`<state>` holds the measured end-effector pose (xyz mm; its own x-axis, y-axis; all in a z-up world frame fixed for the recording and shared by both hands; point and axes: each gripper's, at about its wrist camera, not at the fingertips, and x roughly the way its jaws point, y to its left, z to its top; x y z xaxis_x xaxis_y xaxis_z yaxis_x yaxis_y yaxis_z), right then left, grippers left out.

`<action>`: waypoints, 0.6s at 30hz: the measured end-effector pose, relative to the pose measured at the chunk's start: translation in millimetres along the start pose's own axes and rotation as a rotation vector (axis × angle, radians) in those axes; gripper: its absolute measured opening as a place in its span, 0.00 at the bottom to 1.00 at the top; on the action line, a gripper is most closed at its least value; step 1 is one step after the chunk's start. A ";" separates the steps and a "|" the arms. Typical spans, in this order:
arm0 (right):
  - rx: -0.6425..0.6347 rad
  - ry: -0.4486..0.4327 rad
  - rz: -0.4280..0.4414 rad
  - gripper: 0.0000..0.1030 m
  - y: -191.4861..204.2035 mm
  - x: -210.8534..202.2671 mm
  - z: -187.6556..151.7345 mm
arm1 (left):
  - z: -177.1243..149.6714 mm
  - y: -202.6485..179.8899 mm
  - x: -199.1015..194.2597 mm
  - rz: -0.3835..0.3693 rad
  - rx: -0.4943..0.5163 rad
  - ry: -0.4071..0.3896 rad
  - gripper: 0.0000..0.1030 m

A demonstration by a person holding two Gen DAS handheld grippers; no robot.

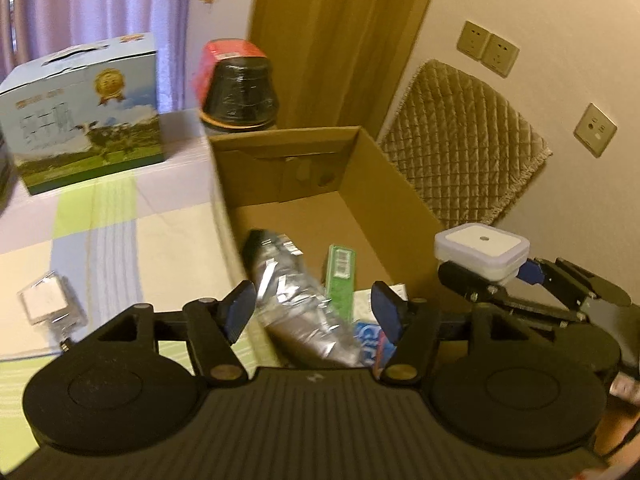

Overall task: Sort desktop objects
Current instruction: 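Lower the snack bag and plug adapter into the cardboard box and open both tools, then withdraw both tools from the cardboard box back over the table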

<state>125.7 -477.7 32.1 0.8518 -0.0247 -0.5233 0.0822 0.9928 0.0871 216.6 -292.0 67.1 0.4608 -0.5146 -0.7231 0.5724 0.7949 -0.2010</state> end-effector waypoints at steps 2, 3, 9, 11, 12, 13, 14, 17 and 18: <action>0.037 0.000 0.034 0.67 -1.1 3.1 1.0 | -6.0 7.4 -6.3 0.008 -0.011 -0.004 0.59; 0.061 -0.003 0.043 0.76 -2.3 3.8 2.3 | -9.7 10.8 -9.6 0.011 -0.013 -0.005 0.60; 0.115 -0.035 0.024 0.86 -4.4 -13.1 -1.1 | -42.1 32.2 -25.7 0.074 -0.018 0.013 0.72; 0.122 -0.032 0.021 0.86 -3.8 -22.0 -7.8 | -57.4 40.2 -31.2 0.084 -0.031 0.022 0.73; 0.123 -0.030 0.022 0.86 -2.4 -27.8 -12.0 | -64.8 44.0 -33.1 0.088 -0.039 0.030 0.74; 0.125 -0.028 0.024 0.86 -0.8 -33.2 -16.1 | -73.8 48.3 -36.3 0.092 -0.049 0.038 0.74; 0.130 -0.028 0.026 0.86 1.3 -39.1 -20.6 | -82.0 52.6 -39.5 0.097 -0.062 0.043 0.75; 0.143 -0.024 0.035 0.86 11.6 -56.5 -36.0 | -105.3 66.4 -50.3 0.108 -0.110 0.056 0.78; 0.146 -0.021 0.039 0.86 16.5 -62.8 -41.4 | -113.3 70.6 -54.5 0.116 -0.118 0.060 0.79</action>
<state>52.1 -455.0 31.3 0.8664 0.0092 -0.4993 0.1221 0.9656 0.2296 155.0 -171.4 17.4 0.4759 -0.4004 -0.7831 0.4325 0.8818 -0.1881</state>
